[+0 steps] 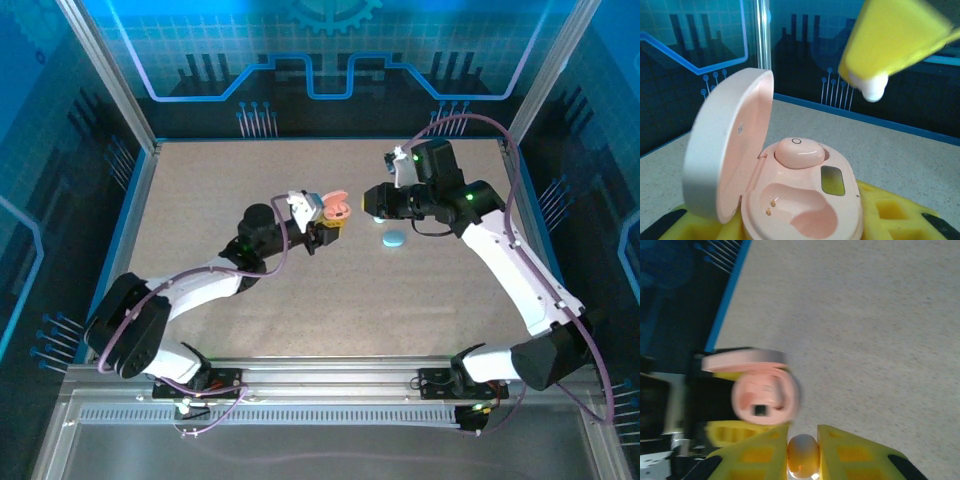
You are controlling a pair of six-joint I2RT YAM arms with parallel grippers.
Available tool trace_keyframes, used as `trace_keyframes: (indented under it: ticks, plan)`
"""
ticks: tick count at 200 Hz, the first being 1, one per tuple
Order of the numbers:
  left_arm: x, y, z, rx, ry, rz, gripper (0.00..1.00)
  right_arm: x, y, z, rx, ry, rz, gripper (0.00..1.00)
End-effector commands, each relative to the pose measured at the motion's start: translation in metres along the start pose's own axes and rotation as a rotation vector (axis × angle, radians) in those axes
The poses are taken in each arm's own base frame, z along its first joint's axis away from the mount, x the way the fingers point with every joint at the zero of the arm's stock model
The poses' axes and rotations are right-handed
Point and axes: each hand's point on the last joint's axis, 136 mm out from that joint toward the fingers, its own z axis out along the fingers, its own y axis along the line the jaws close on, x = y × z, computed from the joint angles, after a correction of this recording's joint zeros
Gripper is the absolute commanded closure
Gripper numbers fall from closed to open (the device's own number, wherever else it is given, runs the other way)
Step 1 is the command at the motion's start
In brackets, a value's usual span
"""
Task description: Insert the wireless bluetooth earbuds into the charging case
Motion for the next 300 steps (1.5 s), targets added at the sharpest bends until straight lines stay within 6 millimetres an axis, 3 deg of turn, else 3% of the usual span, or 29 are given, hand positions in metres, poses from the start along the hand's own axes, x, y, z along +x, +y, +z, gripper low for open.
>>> trace_keyframes:
  ticks: [1,112,300]
  plan:
    - [-0.026,-0.006,0.010,0.018,-0.098,0.030,0.69,-0.005,0.027,-0.004,-0.127,-0.004,0.018,0.79]
    - [-0.018,-0.012,0.030,0.042,-0.091,-0.008,0.69,-0.004,0.040,0.007,-0.183,0.008,0.032,0.79]
    - [-0.029,-0.013,0.025,0.021,-0.122,0.002,0.68,0.005,0.035,0.038,-0.111,0.082,0.012,0.79]
